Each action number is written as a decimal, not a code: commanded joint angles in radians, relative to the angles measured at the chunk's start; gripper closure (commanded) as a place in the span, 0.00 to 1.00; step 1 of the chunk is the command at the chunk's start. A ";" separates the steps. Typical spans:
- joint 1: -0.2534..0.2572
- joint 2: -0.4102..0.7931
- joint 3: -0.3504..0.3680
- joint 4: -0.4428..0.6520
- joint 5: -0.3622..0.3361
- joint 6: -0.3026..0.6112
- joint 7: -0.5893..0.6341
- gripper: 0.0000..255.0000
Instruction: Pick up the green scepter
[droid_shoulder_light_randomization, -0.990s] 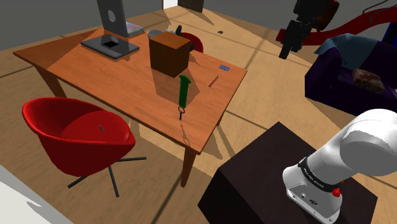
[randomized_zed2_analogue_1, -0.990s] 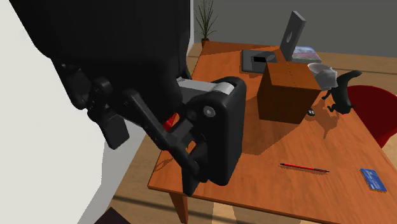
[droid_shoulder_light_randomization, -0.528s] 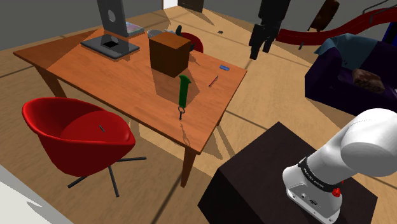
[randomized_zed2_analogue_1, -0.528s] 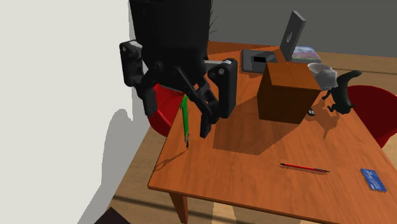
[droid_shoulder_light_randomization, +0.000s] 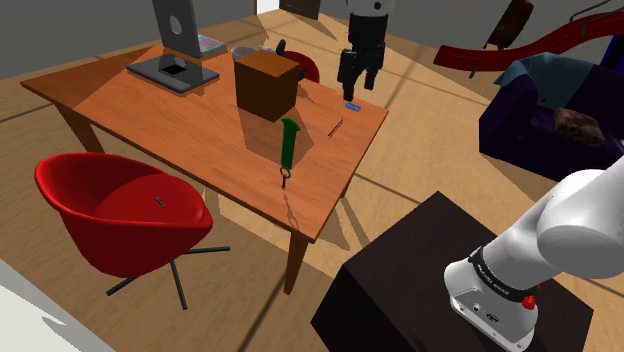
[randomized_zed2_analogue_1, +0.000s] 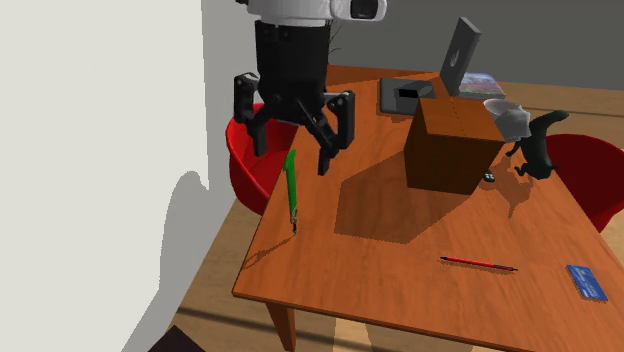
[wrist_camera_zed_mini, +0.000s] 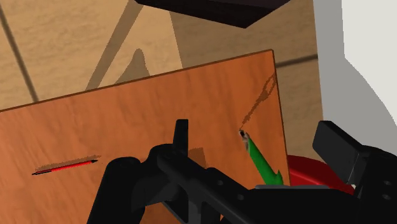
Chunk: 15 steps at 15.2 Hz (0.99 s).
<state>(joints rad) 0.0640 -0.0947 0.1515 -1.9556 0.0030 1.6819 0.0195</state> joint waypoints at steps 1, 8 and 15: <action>0.010 0.074 0.013 0.053 -0.006 0.008 0.012 0.00; 0.056 0.366 0.044 0.321 -0.047 -0.010 0.051 0.00; 0.126 0.684 0.055 0.688 -0.093 -0.101 0.072 0.00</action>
<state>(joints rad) 0.1842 0.5475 0.2072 -1.3219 -0.0839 1.5993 0.0957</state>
